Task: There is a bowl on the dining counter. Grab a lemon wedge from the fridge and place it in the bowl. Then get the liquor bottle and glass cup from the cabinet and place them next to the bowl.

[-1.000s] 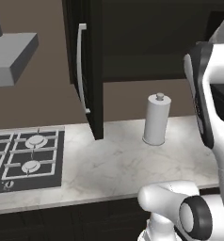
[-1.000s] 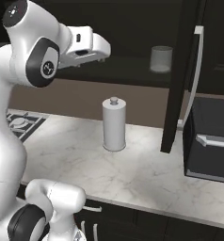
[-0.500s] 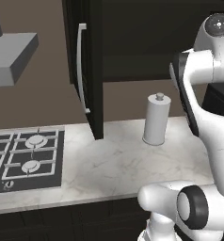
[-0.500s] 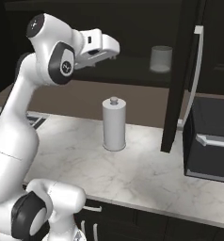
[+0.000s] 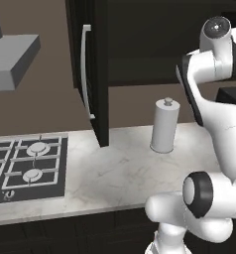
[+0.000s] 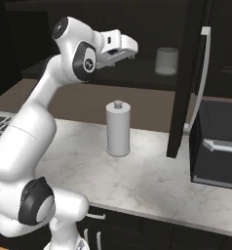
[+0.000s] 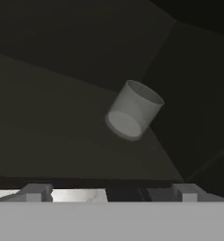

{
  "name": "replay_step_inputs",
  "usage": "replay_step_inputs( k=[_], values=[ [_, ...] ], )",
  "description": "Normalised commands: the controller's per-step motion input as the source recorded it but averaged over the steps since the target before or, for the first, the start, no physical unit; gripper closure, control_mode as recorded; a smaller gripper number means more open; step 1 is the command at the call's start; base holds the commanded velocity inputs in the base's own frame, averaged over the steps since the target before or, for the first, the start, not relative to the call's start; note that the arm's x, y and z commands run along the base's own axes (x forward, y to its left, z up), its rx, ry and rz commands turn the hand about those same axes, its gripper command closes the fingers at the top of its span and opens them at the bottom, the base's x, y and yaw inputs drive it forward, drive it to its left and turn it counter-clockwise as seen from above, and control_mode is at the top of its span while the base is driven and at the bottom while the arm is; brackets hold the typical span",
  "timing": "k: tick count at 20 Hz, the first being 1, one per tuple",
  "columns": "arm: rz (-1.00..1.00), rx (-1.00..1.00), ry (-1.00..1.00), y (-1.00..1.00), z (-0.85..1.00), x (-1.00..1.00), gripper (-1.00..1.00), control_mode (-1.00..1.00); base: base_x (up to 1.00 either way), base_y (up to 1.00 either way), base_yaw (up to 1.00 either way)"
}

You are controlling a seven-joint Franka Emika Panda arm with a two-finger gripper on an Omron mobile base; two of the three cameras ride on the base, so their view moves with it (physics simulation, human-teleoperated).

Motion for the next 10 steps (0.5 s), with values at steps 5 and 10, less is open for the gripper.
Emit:
replay_step_inputs(
  k=[5,10],
  values=[
    [-0.01,0.0,0.01,-0.33,0.0,0.33,-1.0,-1.0,0.0,0.0,0.0],
    [0.0,0.0,0.0,-0.37,0.0,0.13,-1.0,-1.0,0.0,0.0,0.0]
  ],
)
